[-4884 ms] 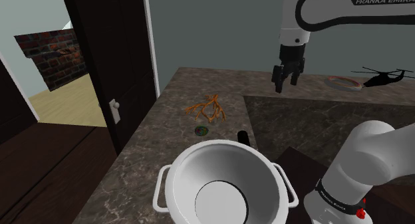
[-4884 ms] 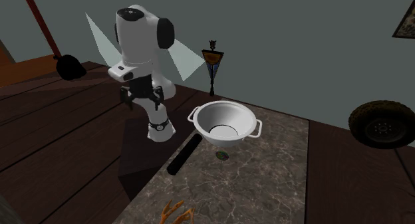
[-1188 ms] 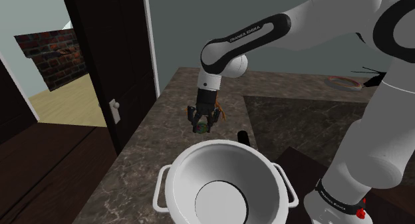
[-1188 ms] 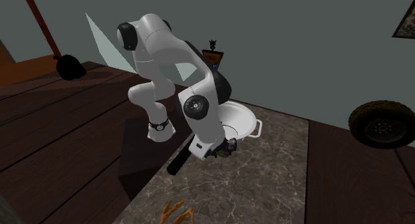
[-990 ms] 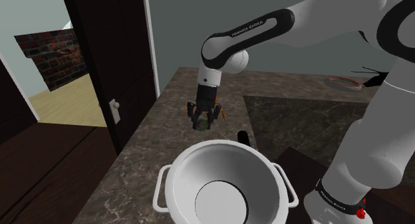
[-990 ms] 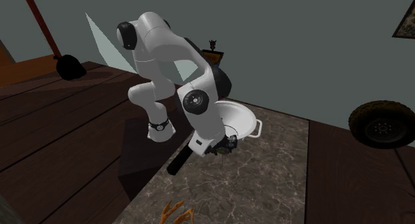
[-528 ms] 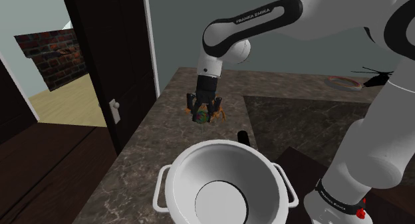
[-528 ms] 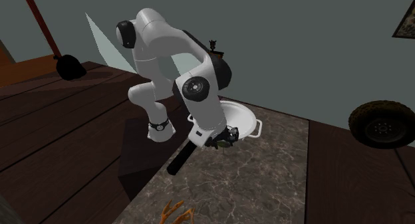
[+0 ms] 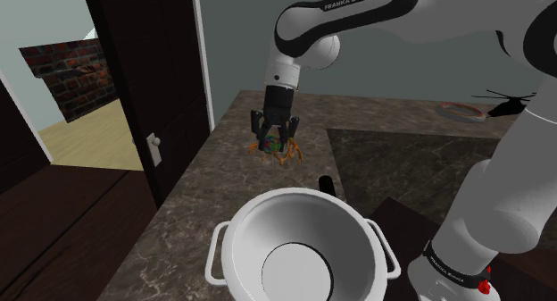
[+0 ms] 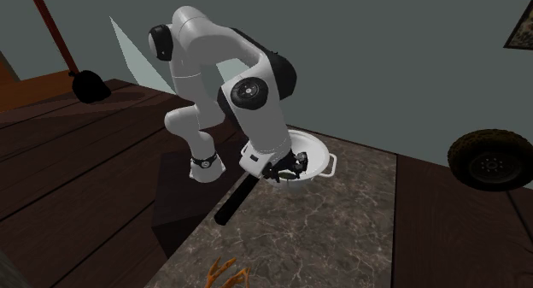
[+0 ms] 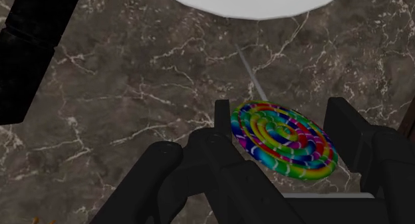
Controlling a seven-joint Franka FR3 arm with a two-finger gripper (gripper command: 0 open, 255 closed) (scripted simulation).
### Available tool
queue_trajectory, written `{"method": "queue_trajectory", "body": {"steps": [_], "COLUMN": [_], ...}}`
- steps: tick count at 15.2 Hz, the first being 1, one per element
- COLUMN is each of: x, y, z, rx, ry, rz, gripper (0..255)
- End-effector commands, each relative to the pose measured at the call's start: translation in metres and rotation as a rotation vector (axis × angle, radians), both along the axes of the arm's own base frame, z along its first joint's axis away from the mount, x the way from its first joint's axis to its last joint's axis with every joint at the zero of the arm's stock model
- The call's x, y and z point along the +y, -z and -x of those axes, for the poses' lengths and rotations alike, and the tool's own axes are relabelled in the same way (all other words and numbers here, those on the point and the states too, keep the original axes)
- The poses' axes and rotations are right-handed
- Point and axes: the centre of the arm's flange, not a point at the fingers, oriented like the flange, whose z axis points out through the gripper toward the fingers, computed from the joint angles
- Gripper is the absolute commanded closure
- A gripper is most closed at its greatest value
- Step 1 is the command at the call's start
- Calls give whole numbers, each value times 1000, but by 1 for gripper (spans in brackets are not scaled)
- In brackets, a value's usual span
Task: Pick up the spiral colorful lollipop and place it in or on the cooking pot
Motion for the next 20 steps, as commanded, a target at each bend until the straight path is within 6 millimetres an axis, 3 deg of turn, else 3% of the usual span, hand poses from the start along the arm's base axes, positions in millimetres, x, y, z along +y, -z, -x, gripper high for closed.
{"method": "queue_trajectory", "body": {"steps": [1, 17, 20], "x": [1, 1, 17], "y": [-11, -94, -101], "z": [1, 1, 36], "rx": [1, 1, 1], "ry": [0, 0, 0], "rz": [0, 0, 0], "gripper": [255, 255, 255]}}
